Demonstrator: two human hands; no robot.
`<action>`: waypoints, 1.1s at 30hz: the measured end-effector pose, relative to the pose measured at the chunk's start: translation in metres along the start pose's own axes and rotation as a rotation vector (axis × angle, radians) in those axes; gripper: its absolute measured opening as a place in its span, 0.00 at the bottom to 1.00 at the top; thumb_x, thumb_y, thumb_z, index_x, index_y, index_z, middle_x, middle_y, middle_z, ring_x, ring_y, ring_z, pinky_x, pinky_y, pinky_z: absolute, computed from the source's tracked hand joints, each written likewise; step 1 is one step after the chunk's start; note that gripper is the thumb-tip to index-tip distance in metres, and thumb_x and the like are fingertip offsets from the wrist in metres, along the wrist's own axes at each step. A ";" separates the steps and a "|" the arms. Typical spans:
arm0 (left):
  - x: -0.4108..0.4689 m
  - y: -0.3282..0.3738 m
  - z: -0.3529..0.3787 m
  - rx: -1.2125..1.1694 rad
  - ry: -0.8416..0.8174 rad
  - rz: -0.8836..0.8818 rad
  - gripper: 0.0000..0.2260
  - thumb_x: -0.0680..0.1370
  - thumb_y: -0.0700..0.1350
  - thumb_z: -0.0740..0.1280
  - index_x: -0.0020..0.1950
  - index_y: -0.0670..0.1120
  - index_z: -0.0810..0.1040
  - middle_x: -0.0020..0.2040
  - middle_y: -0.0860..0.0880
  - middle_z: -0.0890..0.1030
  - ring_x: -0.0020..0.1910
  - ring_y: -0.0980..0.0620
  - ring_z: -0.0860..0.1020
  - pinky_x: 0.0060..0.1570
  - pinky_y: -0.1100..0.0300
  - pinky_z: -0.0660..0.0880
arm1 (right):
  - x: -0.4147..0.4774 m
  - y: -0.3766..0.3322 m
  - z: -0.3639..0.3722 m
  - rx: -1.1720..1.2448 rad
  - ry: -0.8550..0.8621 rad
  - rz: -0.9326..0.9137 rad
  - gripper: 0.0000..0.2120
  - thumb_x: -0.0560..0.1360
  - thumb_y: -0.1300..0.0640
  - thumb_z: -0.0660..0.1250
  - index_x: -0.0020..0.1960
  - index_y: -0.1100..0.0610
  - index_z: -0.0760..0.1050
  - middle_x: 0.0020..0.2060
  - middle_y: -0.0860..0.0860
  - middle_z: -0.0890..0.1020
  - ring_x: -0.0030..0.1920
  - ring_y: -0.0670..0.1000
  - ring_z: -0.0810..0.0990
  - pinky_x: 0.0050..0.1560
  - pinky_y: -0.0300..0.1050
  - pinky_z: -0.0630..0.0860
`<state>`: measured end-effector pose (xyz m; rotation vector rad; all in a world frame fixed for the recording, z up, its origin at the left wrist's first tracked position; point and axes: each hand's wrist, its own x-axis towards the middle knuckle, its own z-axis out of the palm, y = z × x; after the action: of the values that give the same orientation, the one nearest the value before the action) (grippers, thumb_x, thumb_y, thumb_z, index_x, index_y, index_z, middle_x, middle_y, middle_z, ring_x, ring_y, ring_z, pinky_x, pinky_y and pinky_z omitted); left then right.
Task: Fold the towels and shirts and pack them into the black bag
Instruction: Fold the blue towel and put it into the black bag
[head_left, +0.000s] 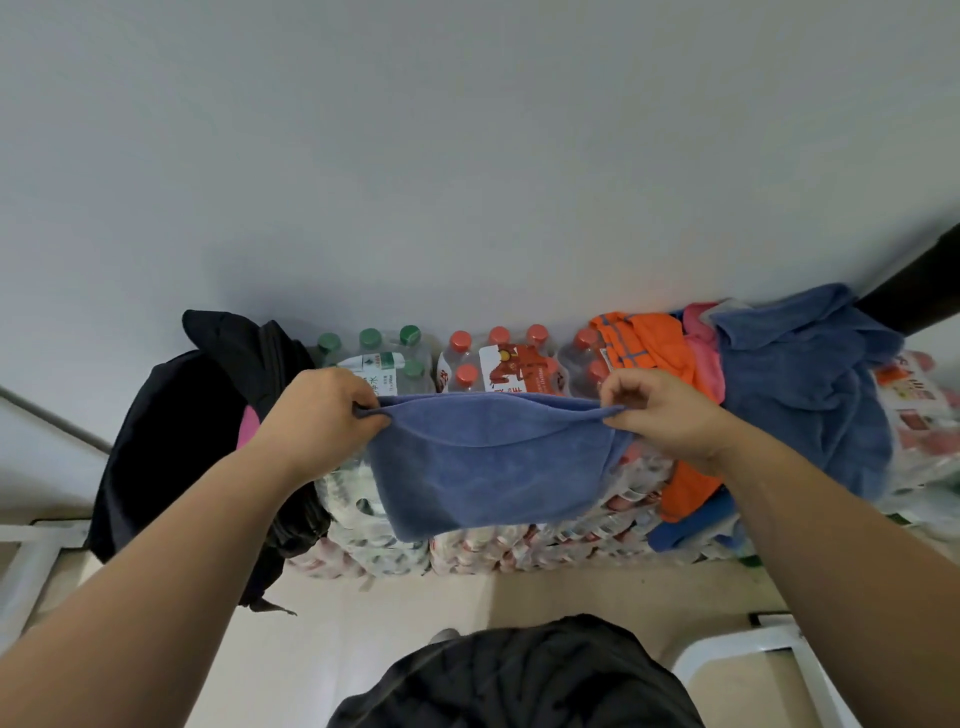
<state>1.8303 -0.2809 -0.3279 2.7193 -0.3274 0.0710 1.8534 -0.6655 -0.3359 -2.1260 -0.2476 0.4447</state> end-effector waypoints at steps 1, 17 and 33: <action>-0.002 0.003 -0.001 0.018 0.018 0.002 0.05 0.72 0.45 0.76 0.36 0.47 0.85 0.31 0.50 0.79 0.32 0.48 0.76 0.34 0.54 0.74 | -0.003 0.002 -0.002 0.007 0.021 0.011 0.13 0.74 0.73 0.66 0.41 0.56 0.79 0.34 0.41 0.79 0.36 0.39 0.75 0.39 0.34 0.72; 0.000 0.105 -0.004 -0.016 0.135 -0.035 0.15 0.70 0.46 0.73 0.28 0.47 0.70 0.25 0.50 0.70 0.26 0.53 0.67 0.30 0.57 0.68 | -0.034 0.056 -0.058 -0.172 0.228 -0.006 0.04 0.68 0.62 0.77 0.37 0.55 0.83 0.31 0.51 0.83 0.34 0.51 0.82 0.37 0.51 0.80; -0.015 0.164 -0.035 -0.338 0.180 -0.109 0.05 0.68 0.43 0.72 0.34 0.52 0.82 0.32 0.52 0.82 0.31 0.60 0.76 0.35 0.62 0.74 | -0.048 0.061 -0.084 -0.269 -0.207 -0.064 0.06 0.67 0.58 0.81 0.36 0.50 0.86 0.36 0.46 0.85 0.39 0.45 0.83 0.41 0.42 0.79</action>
<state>1.7765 -0.4102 -0.2347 2.3698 -0.1239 0.2086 1.8444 -0.7793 -0.3328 -2.3262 -0.5179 0.6233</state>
